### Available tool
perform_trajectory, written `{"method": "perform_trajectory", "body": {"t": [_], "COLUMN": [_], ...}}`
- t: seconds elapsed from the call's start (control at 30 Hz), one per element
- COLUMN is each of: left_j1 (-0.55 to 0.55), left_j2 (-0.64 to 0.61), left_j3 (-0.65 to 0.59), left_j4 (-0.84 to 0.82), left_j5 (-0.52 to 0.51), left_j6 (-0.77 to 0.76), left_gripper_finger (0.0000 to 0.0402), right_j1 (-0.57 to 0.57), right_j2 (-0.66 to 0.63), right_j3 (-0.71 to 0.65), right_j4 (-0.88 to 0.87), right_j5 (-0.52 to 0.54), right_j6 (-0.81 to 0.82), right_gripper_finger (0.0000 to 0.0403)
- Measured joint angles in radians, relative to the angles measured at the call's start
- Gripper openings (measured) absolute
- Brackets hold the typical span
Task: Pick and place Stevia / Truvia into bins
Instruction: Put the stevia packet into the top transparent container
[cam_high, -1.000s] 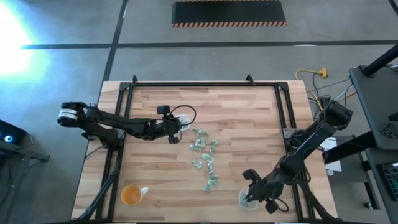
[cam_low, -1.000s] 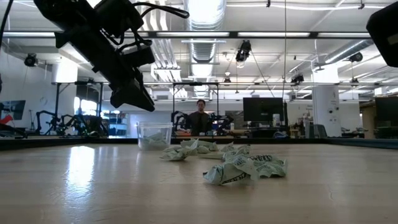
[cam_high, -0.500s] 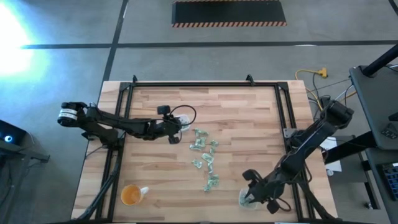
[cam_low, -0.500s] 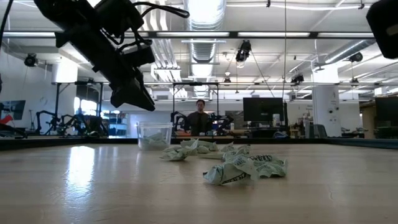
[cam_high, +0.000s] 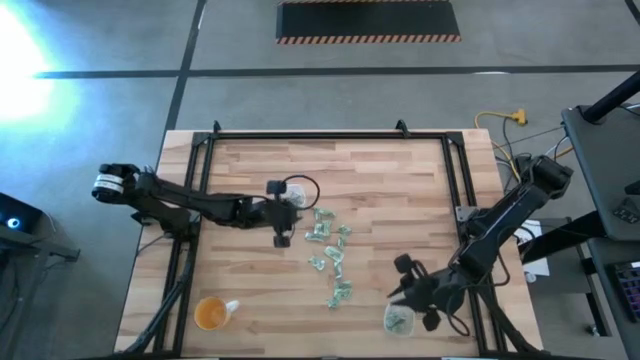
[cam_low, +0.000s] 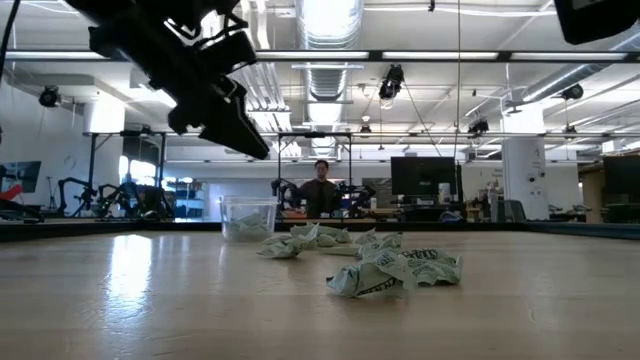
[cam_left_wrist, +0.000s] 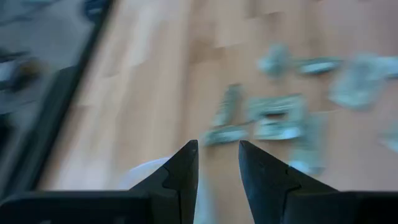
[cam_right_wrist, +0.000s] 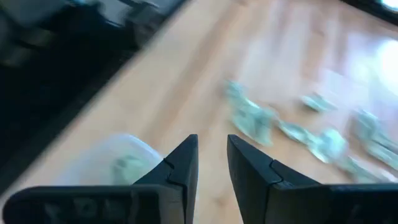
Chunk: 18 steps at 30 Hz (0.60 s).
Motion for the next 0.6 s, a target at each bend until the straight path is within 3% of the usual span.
{"method": "perform_trajectory", "body": {"t": [0.2, 0.6], "left_j1": [-0.044, -0.147], "left_j2": [0.001, 0.023], "left_j3": [-0.016, -0.029], "left_j4": [0.013, 0.198], "left_j5": [0.252, 0.305], "left_j6": [-0.052, 0.030], "left_gripper_finger": [0.0099, 0.0099], "right_j1": [0.000, 0.000], "right_j2": [-0.004, 0.001], "right_j3": [-0.003, -0.003], "right_j4": [-0.072, -0.077], "right_j5": [0.130, 0.153], "right_j6": [0.042, 0.043], "right_gripper_finger": [0.0064, 0.0064]}}
